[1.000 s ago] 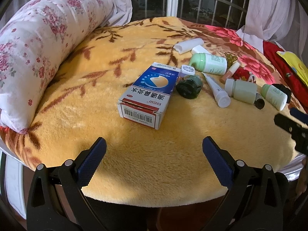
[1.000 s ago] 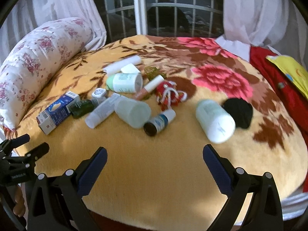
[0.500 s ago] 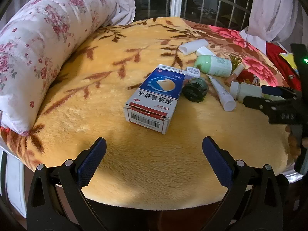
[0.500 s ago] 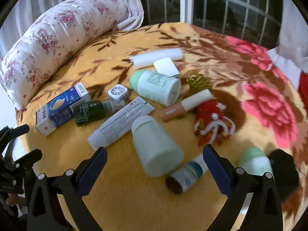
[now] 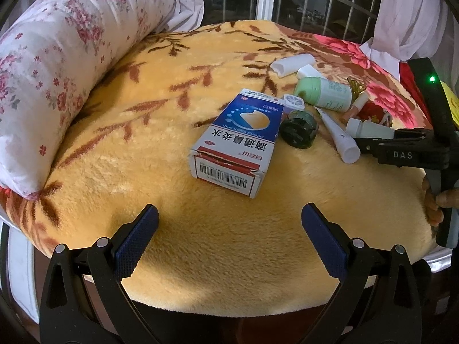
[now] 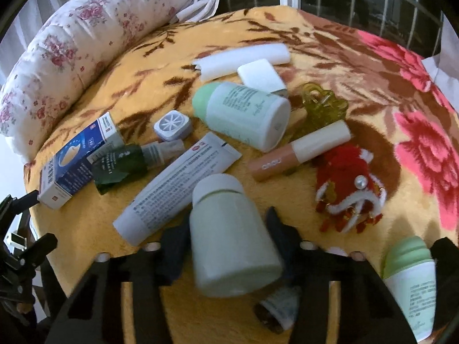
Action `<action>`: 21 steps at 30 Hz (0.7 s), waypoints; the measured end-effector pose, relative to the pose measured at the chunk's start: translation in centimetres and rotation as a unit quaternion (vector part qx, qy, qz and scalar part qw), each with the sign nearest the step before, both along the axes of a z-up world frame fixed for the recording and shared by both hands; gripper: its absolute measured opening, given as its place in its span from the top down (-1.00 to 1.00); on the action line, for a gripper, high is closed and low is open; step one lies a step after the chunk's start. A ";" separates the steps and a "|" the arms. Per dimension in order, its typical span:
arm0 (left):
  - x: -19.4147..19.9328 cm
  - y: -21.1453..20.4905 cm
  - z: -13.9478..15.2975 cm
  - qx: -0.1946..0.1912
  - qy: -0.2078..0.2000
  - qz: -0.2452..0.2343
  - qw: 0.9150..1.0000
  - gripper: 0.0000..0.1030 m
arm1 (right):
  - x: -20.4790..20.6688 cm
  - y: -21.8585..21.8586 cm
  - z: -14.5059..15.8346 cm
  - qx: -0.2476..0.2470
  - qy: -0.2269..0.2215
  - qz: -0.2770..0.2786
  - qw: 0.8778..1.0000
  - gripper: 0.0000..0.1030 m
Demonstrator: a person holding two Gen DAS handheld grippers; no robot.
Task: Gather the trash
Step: 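Grasp the white jar with the right tool while the left tool grasps the blue-white box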
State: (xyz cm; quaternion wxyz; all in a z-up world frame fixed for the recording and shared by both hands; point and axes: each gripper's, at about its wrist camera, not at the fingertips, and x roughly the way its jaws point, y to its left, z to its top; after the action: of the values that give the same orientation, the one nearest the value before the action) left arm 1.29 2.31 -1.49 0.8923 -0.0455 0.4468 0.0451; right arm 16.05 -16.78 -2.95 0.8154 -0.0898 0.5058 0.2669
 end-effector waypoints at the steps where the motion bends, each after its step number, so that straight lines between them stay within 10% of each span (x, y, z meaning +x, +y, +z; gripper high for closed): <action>1: -0.1 0.1 0.0 -0.001 -0.001 0.000 1.000 -0.89 | -0.1 0.1 0.0 -0.004 -0.001 -0.002 1.000 0.08; 21: 5.0 1.2 -0.7 0.009 -0.018 -0.147 0.989 -0.89 | -10.7 -3.3 4.9 0.111 -0.092 -0.084 0.986 0.18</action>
State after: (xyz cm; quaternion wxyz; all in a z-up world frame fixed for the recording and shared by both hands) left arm 6.26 3.49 -2.18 0.8977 0.0283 0.4317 -0.0836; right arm 5.31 -20.03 1.91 0.8828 0.0197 0.4018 0.2427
